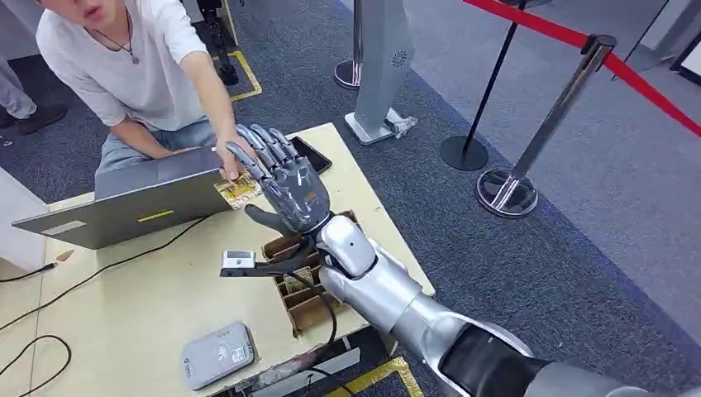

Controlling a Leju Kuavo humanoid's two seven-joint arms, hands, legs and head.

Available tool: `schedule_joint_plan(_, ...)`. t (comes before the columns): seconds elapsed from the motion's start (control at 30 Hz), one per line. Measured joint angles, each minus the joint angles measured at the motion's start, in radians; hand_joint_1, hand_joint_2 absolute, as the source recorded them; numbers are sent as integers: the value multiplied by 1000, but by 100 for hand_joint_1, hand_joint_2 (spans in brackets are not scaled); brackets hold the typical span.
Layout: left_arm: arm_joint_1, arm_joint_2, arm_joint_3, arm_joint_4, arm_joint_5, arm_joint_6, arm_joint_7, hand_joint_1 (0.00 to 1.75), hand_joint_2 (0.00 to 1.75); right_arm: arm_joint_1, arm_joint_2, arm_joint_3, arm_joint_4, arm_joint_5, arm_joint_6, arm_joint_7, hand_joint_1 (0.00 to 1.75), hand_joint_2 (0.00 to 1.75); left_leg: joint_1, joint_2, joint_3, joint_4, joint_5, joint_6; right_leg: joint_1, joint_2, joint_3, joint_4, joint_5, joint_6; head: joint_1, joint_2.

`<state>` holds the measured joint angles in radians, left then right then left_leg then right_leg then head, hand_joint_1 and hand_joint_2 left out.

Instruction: Pass the card to the sensor for recognition and then transmit it.

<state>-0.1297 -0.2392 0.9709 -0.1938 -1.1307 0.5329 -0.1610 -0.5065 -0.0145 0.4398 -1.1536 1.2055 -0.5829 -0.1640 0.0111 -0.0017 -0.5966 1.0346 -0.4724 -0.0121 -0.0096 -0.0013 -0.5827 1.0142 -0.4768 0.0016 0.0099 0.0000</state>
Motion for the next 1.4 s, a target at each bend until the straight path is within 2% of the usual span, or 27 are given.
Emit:
schedule_joint_plan(0.37, 4, 2, 0, 0, 7, 0, 13, 0, 0, -34, 2, 5, 57, 21, 4, 5, 0, 175, 0, 0, 0, 0, 0, 0, 0, 0, 0, 0, 0, 0, 0, 0)
schedule_joint_plan(0.4, 4, 2, 0, 0, 8, 0, 13, 0, 0, -36, 2, 6, 61, 24, 7, 5, 33, 175, 0, 0, 0, 0, 0, 0, 0, 0, 0, 0, 0, 0, 0, 0)
schedule_joint_plan(0.43, 6, 2, 0, 0, 9, 0, 13, 0, 0, -40, 3, 9, 65, 32, 10, 6, 150, 175, 0, 0, 0, 0, 0, 0, 0, 0, 0, 0, 0, 0, 0, 0)
schedule_joint_plan(0.47, 7, 3, 0, 0, 9, 0, 13, 0, 0, -42, 3, 11, 68, 34, 11, 6, 175, 175, 0, 0, 0, 0, 0, 0, 0, 0, 0, 0, 0, 0, 0, 0)
schedule_joint_plan(1.4, 11, 4, 0, 0, 0, 0, 33, 0, 0, -46, 5, 32, 86, 49, 24, 26, 175, 175, 0, 0, 0, 0, 0, 0, 0, 0, 0, 0, 0, 0, 0, 0)
